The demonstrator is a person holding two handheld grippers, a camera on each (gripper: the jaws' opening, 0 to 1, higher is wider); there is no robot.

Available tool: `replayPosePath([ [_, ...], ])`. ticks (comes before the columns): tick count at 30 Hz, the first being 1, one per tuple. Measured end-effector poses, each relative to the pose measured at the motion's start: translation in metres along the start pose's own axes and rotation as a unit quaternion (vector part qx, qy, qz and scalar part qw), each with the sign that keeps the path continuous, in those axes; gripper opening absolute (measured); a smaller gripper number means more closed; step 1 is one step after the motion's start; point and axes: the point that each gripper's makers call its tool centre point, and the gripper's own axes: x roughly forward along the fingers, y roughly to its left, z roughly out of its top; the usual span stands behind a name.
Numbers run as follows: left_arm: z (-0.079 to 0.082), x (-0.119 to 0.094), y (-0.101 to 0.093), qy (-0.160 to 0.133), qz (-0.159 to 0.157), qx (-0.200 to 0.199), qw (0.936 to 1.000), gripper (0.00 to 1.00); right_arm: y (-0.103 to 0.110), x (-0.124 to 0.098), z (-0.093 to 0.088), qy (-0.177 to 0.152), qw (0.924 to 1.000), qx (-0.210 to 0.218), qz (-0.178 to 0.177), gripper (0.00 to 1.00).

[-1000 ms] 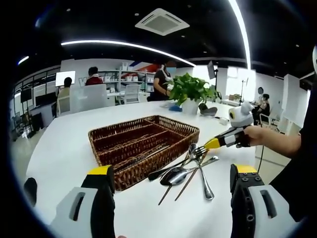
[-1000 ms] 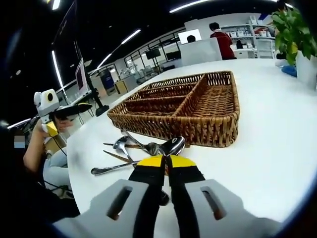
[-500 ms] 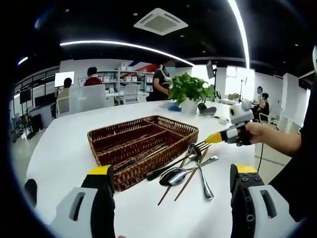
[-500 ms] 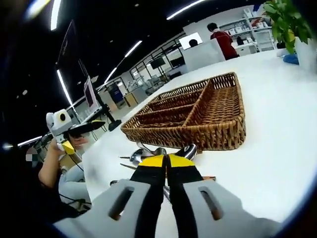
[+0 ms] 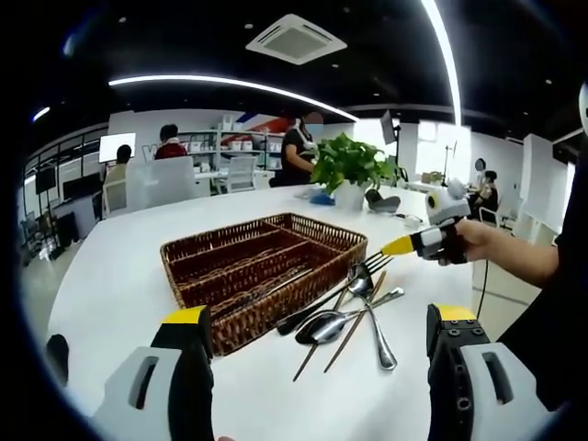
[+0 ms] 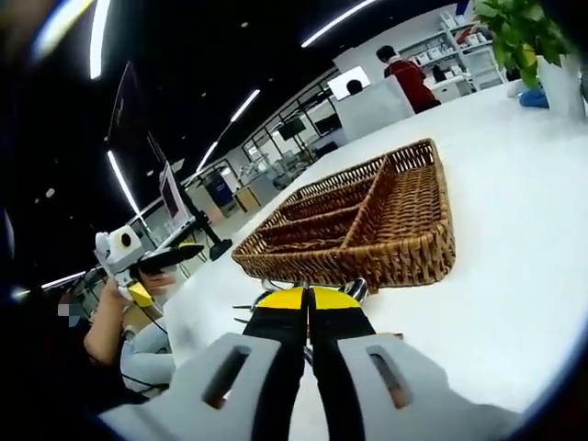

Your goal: Arrange the knives, forks, and spoons in their matching storage slots by inserting each utensil handle-first until every utensil is classified and aligned in the correct compartment

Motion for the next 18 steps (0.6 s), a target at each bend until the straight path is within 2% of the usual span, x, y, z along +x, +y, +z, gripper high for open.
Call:
replayPosePath([
  [6, 0.001, 0.001, -0.001, 0.0, -0.003, 0.003, 1.0, 0.99, 0.002, -0.004, 0.01, -0.023, 0.9995, 0.018, 0.01, 0.0],
  [18, 0.004, -0.001, -0.001, -0.002, -0.002, 0.007, 1.0, 0.99, 0.01, -0.003, 0.031, -0.034, 0.9992, 0.002, 0.022, 0.0],
])
